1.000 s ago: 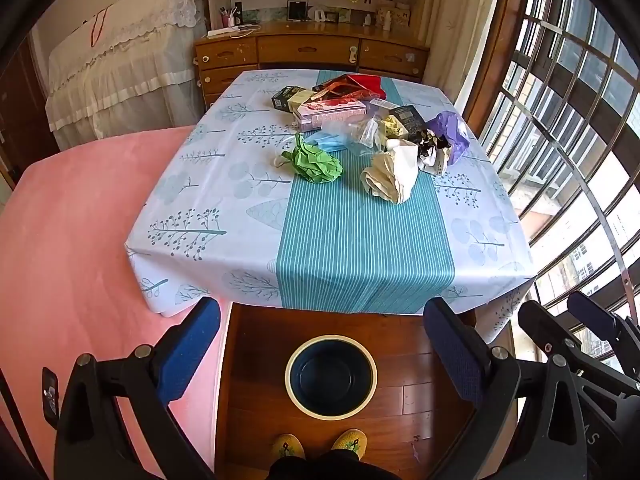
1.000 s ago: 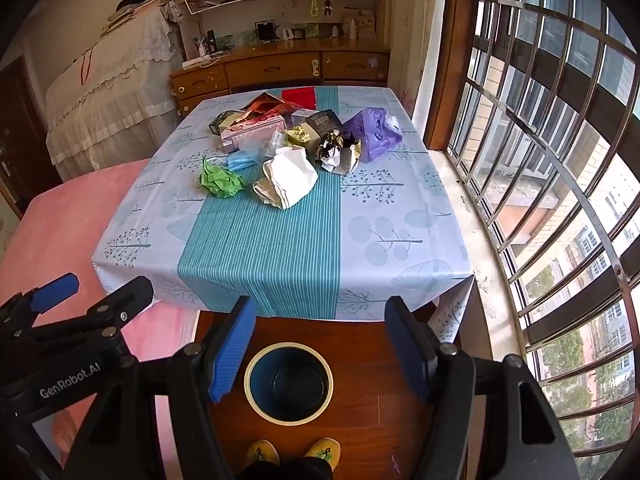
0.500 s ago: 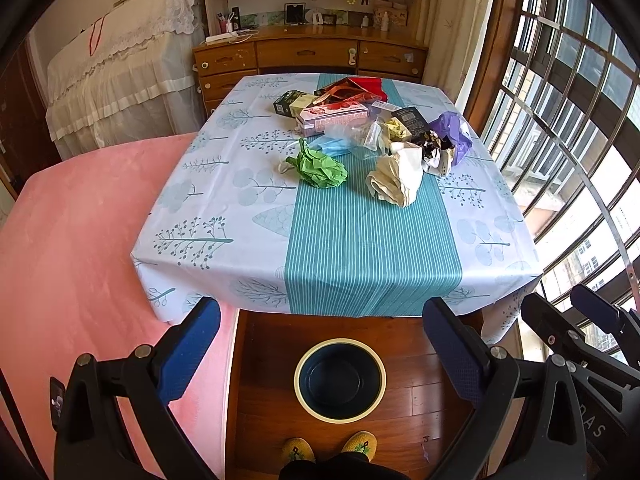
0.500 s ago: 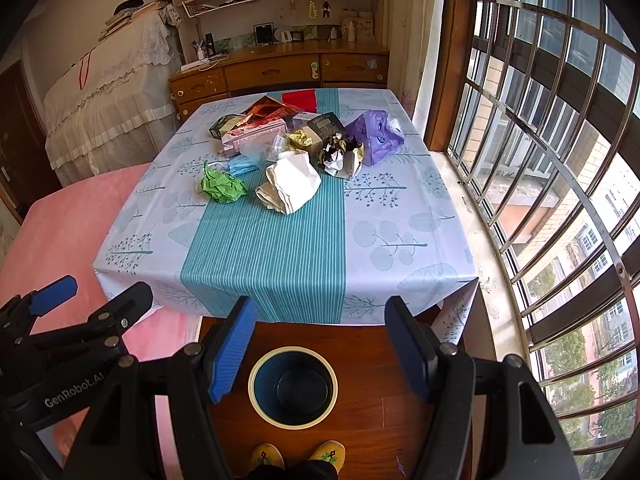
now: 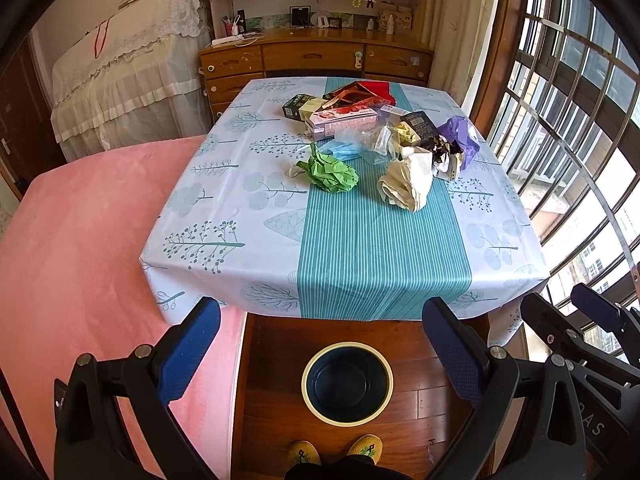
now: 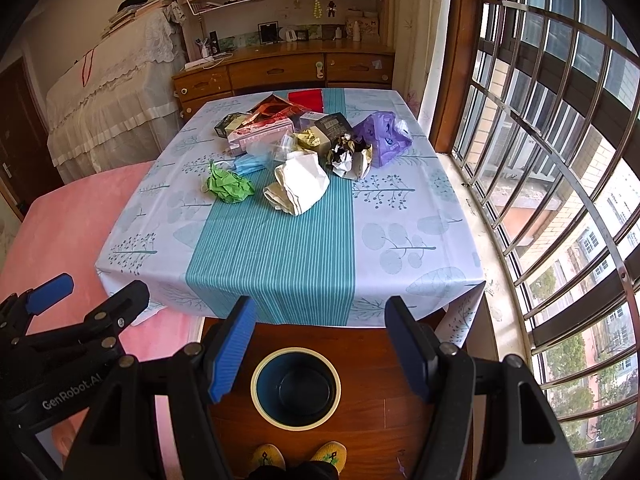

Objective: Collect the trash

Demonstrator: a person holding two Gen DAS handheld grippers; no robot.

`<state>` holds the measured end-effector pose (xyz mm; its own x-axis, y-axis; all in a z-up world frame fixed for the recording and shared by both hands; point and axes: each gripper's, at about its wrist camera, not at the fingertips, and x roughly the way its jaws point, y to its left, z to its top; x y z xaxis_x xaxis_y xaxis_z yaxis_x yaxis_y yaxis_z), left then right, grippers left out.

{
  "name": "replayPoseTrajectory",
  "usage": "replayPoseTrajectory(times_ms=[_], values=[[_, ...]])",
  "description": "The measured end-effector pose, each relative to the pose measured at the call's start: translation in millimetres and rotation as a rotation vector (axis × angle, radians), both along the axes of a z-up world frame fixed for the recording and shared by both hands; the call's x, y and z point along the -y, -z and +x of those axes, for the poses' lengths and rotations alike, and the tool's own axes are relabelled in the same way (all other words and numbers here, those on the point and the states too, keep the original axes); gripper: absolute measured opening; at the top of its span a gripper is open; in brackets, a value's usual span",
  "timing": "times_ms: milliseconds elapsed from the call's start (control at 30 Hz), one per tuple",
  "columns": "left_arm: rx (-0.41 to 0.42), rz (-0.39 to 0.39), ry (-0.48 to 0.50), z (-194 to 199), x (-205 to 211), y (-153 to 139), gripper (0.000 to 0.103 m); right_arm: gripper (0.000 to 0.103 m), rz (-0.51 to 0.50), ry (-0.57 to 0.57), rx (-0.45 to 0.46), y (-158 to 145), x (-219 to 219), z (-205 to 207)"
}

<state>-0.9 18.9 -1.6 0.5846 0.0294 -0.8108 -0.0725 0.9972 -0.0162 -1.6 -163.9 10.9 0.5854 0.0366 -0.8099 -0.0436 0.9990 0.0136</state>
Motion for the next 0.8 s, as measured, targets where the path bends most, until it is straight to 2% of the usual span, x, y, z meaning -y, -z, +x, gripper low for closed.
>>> replayPoseTrajectory(times_ms=[800], values=[[0.016,-0.006,-0.008,-0.6,2.5,-2.5,0.099,0.067,0.012,-0.012,0.005,4.1,-0.7,-0.2]])
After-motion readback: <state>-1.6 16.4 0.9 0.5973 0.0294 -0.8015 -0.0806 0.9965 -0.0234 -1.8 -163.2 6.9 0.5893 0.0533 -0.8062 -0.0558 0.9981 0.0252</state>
